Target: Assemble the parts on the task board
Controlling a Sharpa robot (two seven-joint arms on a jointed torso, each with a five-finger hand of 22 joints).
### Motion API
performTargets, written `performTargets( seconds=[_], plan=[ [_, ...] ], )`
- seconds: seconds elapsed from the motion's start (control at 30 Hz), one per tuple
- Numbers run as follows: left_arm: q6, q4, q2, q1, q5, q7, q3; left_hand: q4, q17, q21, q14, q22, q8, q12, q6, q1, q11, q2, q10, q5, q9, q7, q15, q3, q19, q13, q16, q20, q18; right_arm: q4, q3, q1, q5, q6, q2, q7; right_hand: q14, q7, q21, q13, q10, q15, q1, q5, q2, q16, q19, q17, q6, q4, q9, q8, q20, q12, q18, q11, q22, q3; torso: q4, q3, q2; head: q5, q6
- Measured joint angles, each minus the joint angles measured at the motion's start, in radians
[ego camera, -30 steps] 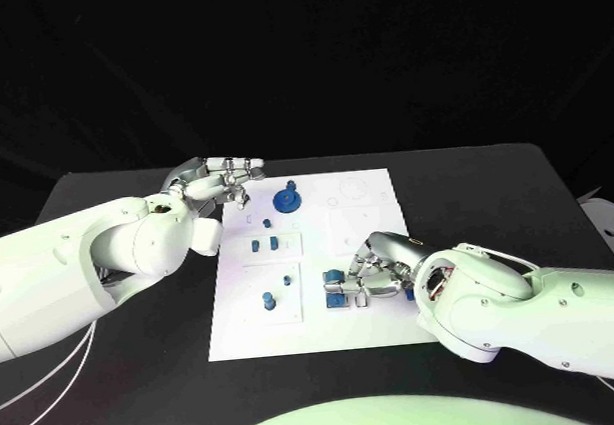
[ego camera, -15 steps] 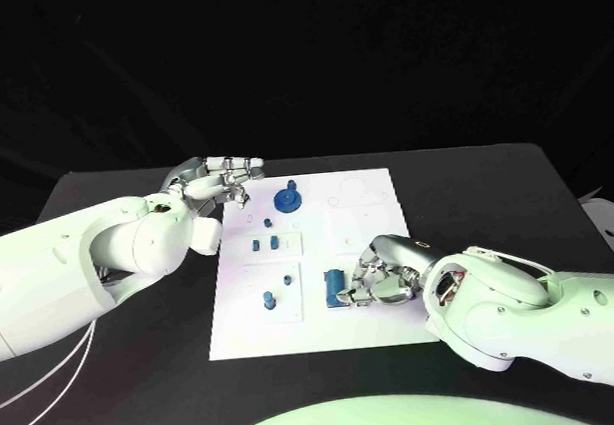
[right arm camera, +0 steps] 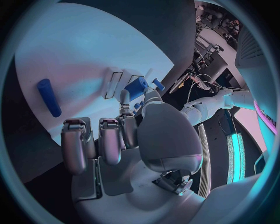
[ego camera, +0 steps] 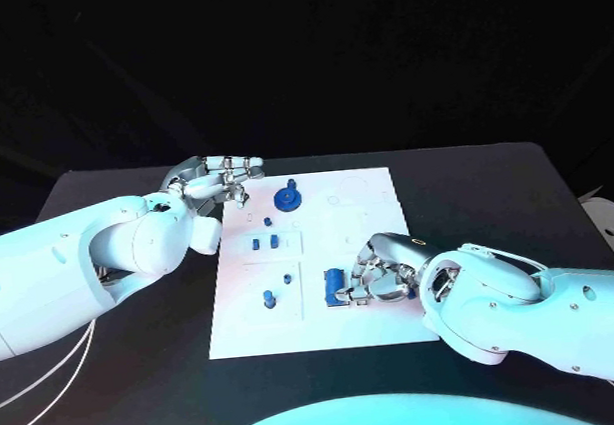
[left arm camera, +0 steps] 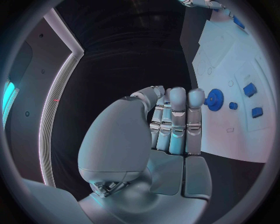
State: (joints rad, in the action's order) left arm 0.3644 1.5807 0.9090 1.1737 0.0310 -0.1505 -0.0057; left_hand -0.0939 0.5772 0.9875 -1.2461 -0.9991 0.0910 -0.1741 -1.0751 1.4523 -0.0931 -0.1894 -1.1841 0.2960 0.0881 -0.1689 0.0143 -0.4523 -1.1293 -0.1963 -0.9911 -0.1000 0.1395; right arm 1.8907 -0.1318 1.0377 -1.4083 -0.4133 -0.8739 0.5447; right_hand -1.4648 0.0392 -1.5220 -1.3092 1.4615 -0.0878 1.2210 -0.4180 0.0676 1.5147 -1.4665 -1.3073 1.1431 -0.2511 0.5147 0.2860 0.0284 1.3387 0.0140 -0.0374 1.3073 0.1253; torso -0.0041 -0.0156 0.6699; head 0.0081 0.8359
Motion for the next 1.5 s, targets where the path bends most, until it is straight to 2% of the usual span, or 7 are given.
performTargets(
  seconds=[0.2, 0.37, 0.47, 0.97, 1.27, 1.37, 1.5],
  plan=[
    [0.000, 0.000, 0.000, 0.000, 0.000, 0.000, 0.000, 0.000, 0.000, 0.000, 0.000, 0.000, 0.000, 0.000, 0.000, 0.000, 0.000, 0.000, 0.000, 0.000, 0.000, 0.000, 0.000, 0.000, 0.000, 0.000, 0.000, 0.000, 0.000, -0.004, 0.001, 0.000, -0.006, 0.000, 0.003, -0.003, -0.004, -0.004, 0.000, 0.000, 0.000, -0.004, 0.031, -0.006, -0.017, 0.000, 0.002, 0.000, -0.004, -0.002, 0.005, 0.004, -0.005, 0.000, 0.000, 0.000, 0.000, -0.002, -0.0006, 0.0003, 0.000, 0.002, 0.002],
    [0.000, 0.000, 0.000, 0.000, 0.000, 0.000, 0.000, 0.003, -0.002, 0.000, 0.000, 0.000, 0.000, 0.000, 0.000, 0.000, 0.000, 0.000, 0.000, 0.000, 0.000, 0.000, 0.000, 0.003, 0.000, -0.001, 0.000, 0.000, 0.000, -0.003, 0.002, 0.002, -0.011, 0.002, 0.003, -0.008, -0.004, -0.007, 0.000, -0.003, 0.004, -0.004, 0.069, 0.023, -0.021, 0.000, 0.000, -0.001, -0.007, 0.010, 0.009, 0.004, -0.007, 0.001, 0.000, -0.004, 0.001, -0.015, -0.0006, 0.0003, -0.001, 0.002, 0.001],
    [0.000, 0.000, 0.000, 0.000, 0.000, 0.001, 0.000, 0.003, -0.002, 0.000, 0.000, 0.000, 0.000, 0.000, 0.000, 0.000, 0.000, 0.000, 0.000, 0.000, 0.000, 0.000, 0.000, 0.003, 0.000, -0.001, 0.000, 0.000, 0.000, -0.002, 0.002, 0.001, -0.013, 0.005, 0.000, -0.009, -0.004, -0.007, 0.000, -0.004, 0.004, -0.004, 0.084, 0.023, -0.025, 0.000, 0.000, -0.001, -0.007, 0.017, 0.010, 0.004, -0.007, 0.006, 0.000, -0.003, 0.001, -0.017, -0.0004, 0.0005, -0.001, 0.003, 0.003],
    [-0.001, -0.001, 0.003, 0.000, 0.000, 0.002, 0.000, 0.003, -0.002, 0.000, 0.000, 0.000, 0.000, 0.000, 0.000, 0.000, 0.000, 0.000, 0.000, 0.000, 0.000, 0.000, 0.000, 0.003, 0.000, -0.001, 0.000, 0.000, 0.000, 0.006, 0.000, -0.001, -0.014, 0.020, -0.012, -0.006, -0.004, -0.007, 0.000, -0.004, 0.003, -0.004, 0.089, 0.033, -0.021, 0.000, 0.000, -0.001, -0.007, 0.015, 0.011, 0.004, -0.007, 0.003, 0.000, -0.003, 0.001, -0.009, -0.0014, 0.0011, 0.000, 0.007, 0.006],
    [-0.001, -0.002, 0.002, 0.000, 0.000, 0.002, 0.000, 0.003, -0.002, 0.000, 0.000, 0.000, 0.000, 0.000, 0.000, 0.000, 0.000, 0.000, 0.000, 0.000, 0.000, 0.000, 0.000, 0.003, 0.000, -0.001, 0.000, 0.000, 0.000, 0.008, -0.001, -0.001, -0.014, 0.018, -0.022, -0.008, -0.004, -0.007, 0.000, -0.004, 0.003, -0.004, 0.089, 0.033, -0.021, 0.000, 0.000, -0.001, -0.007, 0.013, 0.011, 0.004, -0.007, 0.001, 0.000, -0.003, 0.000, -0.008, -0.0016, 0.0007, -0.001, 0.005, 0.004],
    [-0.001, -0.002, 0.001, 0.000, 0.000, 0.002, 0.000, 0.003, -0.002, 0.000, 0.000, 0.000, 0.000, 0.000, 0.000, 0.000, 0.000, 0.000, 0.000, 0.000, 0.000, 0.000, 0.000, 0.003, 0.000, 0.000, 0.000, 0.000, 0.000, 0.014, -0.001, -0.001, -0.012, 0.012, -0.037, -0.010, -0.004, -0.001, 0.005, -0.004, 0.003, -0.004, 0.089, 0.026, -0.021, 0.000, 0.000, 0.000, -0.028, 0.011, 0.008, -0.004, -0.007, -0.006, 0.000, -0.003, 0.000, -0.005, -0.0022, 0.0008, -0.001, 0.004, 0.001],
    [-0.001, -0.002, 0.001, 0.000, 0.000, 0.002, 0.000, 0.003, -0.002, 0.000, 0.000, 0.000, 0.000, 0.000, 0.000, 0.000, 0.000, 0.000, 0.000, 0.000, 0.000, 0.000, 0.000, 0.003, 0.000, 0.000, 0.000, 0.000, 0.000, 0.028, 0.000, 0.002, -0.008, -0.001, -0.079, -0.018, -0.004, 0.013, 0.021, -0.006, -0.011, -0.003, 0.102, 0.007, -0.023, 0.000, 0.000, 0.000, -0.052, 0.011, -0.002, -0.029, -0.007, -0.026, 0.000, 0.011, 0.000, -0.005, -0.0023, 0.0008, -0.002, -0.003, -0.002]
  ],
)
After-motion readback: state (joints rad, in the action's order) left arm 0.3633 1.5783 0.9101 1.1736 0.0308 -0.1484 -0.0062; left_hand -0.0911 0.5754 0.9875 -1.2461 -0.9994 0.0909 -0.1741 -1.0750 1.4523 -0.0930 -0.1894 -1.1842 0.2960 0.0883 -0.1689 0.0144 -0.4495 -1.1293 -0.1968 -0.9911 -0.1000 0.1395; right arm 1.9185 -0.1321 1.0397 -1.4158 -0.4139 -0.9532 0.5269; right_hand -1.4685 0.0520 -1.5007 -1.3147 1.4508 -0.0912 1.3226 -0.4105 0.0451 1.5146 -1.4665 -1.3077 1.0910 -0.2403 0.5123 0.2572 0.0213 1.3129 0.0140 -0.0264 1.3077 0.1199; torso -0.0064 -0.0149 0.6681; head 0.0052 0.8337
